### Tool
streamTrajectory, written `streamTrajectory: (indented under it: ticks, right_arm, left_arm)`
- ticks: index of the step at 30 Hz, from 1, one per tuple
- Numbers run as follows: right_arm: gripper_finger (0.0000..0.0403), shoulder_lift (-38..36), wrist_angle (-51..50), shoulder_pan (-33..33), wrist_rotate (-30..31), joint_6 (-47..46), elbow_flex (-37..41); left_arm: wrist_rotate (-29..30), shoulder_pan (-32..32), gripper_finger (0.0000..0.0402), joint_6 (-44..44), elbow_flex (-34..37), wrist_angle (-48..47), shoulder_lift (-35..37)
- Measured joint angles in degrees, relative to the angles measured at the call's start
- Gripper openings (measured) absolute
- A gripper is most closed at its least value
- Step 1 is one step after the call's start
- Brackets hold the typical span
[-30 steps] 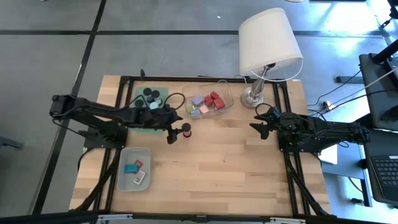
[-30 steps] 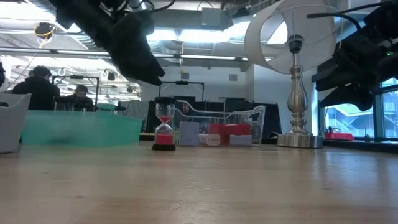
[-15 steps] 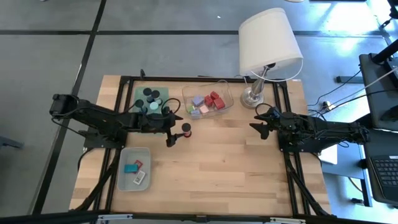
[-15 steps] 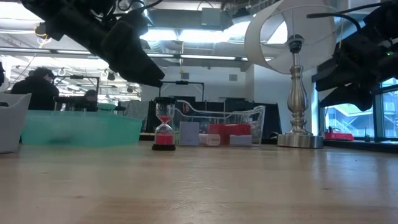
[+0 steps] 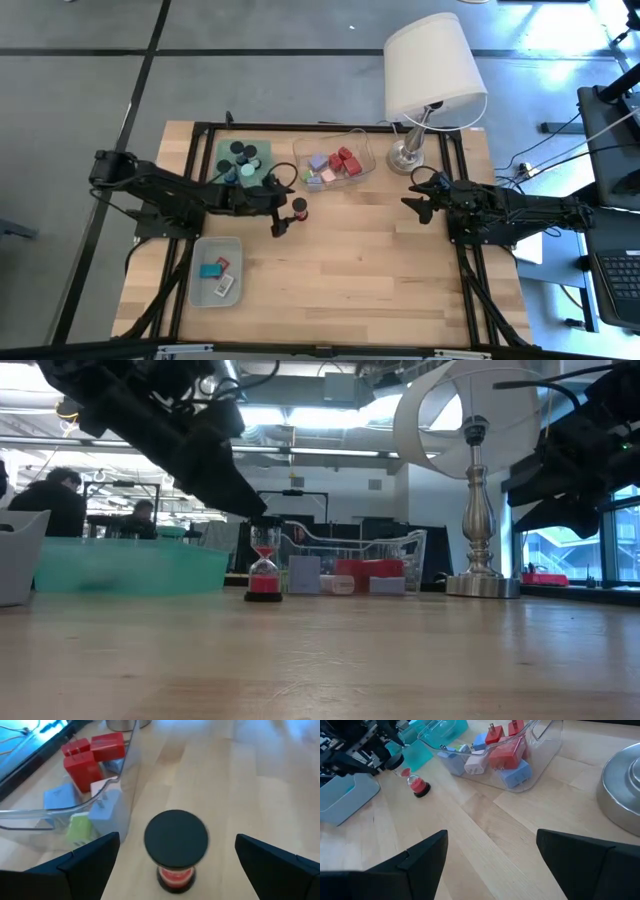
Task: Pick & Place Office items
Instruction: Put the red hourglass into the green bin
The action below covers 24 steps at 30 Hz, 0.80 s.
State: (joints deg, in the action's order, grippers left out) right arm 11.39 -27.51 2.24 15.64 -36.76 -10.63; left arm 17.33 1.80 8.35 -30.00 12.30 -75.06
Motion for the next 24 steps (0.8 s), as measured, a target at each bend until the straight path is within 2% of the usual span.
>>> streamTrajectory:
  ticks: [4,14,18,24]
  right_arm:
    - [0.0307,0.0,0.0,0.0,0.0,0.0,0.0]
    - [0.0307,0.0,0.0,0.0,0.0,0.0,0.0]
    - [0.0307,0.0,0.0,0.0,0.0,0.0,0.0]
    - [0.0307,0.0,0.0,0.0,0.0,0.0,0.0]
  left_arm:
    - [2.9,0.0,0.0395,-0.1,0.0,2.6,-3.2]
    - [2.6,-0.1,0.0384,7.8,0.0,8.5,-8.7]
    - [2.6,-0.1,0.0351,9.1,0.0,8.6,-8.8]
    - [2.7,-0.1,0.0273,9.0,0.0,8.7,-8.8]
